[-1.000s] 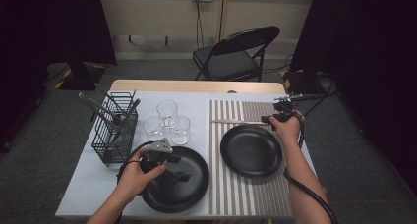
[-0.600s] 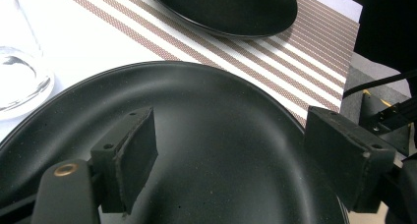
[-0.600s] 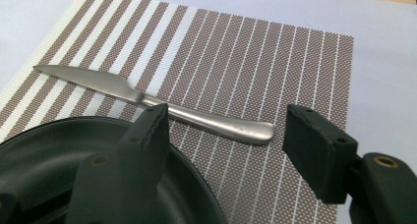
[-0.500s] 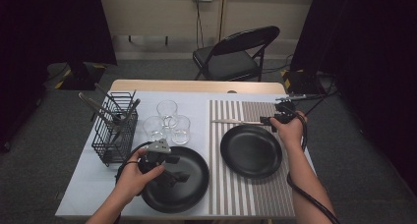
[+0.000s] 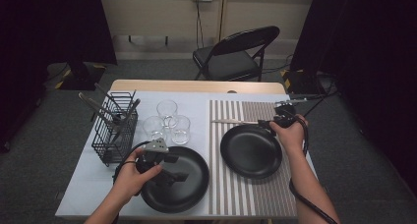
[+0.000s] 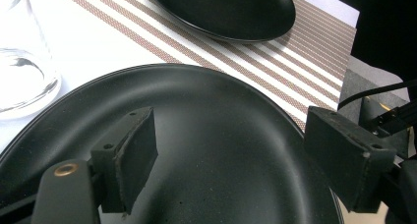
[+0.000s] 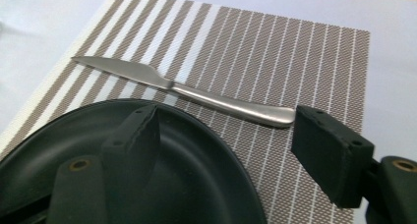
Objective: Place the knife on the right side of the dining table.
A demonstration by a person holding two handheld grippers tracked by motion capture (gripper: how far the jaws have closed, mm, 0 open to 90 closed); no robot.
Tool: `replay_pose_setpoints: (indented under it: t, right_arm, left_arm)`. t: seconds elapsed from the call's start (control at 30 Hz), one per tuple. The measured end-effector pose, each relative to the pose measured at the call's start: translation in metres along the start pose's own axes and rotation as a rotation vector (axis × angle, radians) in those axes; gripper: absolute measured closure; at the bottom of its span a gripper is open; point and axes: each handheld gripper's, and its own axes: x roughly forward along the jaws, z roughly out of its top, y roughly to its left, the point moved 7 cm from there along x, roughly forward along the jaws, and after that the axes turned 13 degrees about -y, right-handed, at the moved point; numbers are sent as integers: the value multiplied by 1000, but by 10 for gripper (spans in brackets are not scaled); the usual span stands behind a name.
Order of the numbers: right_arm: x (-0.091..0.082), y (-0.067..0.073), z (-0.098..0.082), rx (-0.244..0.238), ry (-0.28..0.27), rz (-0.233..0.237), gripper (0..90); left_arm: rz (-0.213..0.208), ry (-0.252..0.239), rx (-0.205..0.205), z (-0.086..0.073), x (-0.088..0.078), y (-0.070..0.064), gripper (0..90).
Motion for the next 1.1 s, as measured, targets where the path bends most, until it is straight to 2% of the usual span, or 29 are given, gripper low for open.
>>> replay_pose_setpoints:
  t: [0.17, 0.33, 0.63, 0.7, 0.83, 1.0, 1.1]
  right_arm:
    - [-5, 8, -2, -2, -3, 22, 235]
    - [-8, 14, -4, 18, 2, 58, 208]
    - [-14, 22, -8, 3, -5, 85, 200]
    - [-15, 24, -9, 13, -5, 93, 198]
    - [-18, 24, -13, 21, -8, 103, 198]
    - [-21, 24, -16, -1, -17, 106, 197]
    - [-24, 24, -18, 0, -25, 109, 198]
  left_arm:
    - [1, -1, -7, -1, 0, 0, 202]
    - [2, 4, -7, -1, 0, 0, 202]
    - [13, 3, -5, -1, -2, 2, 202]
    - [13, 0, -3, -1, -3, 2, 203]
    - [19, 11, 1, -1, -5, 3, 202]
    - [27, -7, -5, 2, -8, 4, 202]
    - [25, 0, -6, 2, -9, 4, 202]
